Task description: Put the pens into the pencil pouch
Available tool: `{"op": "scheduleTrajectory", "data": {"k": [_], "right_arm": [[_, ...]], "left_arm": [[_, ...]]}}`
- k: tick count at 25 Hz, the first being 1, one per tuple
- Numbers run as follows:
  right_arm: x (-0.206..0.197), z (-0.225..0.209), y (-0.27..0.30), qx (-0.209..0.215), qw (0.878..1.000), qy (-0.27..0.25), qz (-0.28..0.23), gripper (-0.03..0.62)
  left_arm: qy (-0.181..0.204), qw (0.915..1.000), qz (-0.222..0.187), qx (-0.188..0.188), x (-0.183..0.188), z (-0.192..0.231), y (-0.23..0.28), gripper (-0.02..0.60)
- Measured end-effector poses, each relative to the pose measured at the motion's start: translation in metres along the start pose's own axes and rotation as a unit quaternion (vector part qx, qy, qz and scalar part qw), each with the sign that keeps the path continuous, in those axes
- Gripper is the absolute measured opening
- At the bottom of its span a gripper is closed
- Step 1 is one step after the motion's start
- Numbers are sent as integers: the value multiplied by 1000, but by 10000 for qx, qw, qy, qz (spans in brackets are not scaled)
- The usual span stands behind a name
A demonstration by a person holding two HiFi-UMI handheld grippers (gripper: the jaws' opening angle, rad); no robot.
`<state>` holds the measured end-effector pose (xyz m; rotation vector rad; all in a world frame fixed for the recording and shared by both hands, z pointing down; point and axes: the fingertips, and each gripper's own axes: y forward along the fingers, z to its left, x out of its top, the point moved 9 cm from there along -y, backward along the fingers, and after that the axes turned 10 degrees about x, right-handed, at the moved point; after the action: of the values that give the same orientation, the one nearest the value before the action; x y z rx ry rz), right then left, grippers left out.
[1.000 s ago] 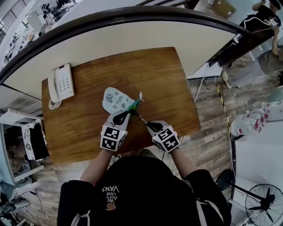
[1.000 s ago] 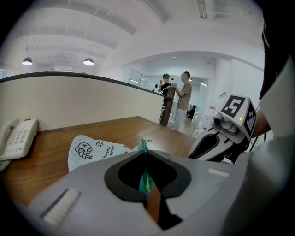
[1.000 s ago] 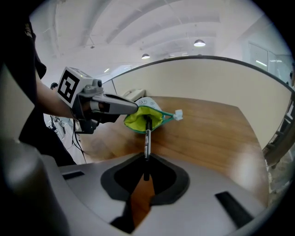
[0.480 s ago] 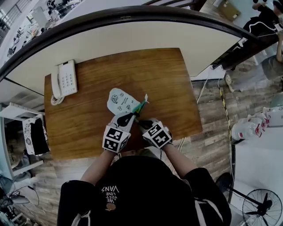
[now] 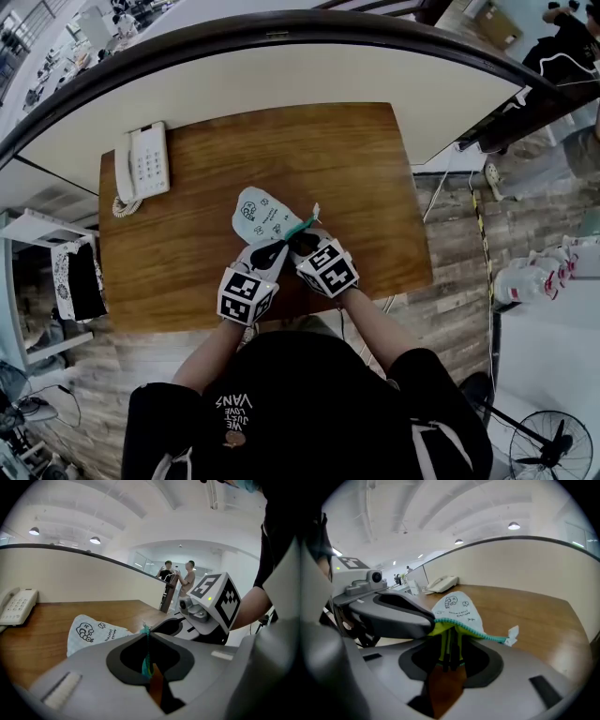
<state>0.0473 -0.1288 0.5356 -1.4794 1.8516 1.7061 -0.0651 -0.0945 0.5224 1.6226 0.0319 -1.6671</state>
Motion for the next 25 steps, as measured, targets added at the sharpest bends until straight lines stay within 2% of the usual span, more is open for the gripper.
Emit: {"op": "scheduleTrajectory", "data": {"k": [2, 6, 10, 17, 25], "right_arm": [[-2, -1, -2, 6, 10000, 78, -62, 115], [-11, 0, -11, -142, 9995, 229, -188, 117], [-24, 2, -28, -386, 9966, 605, -404, 117], [-51, 12, -59, -982, 9830, 1325, -805, 117], [-73, 34, -87, -1567, 9670, 1716, -1044, 117]], "left_arm": [[-29, 10000, 7, 19, 0, 3, 1, 26], [-77, 10000, 30, 42, -2, 7, 4, 26], [-76, 9999, 101, 40, -4, 11, 8, 26], [-5, 9998, 210, 9, -9, 17, 15, 28], [-94, 9994, 318, 140, -16, 24, 22, 29]]}}
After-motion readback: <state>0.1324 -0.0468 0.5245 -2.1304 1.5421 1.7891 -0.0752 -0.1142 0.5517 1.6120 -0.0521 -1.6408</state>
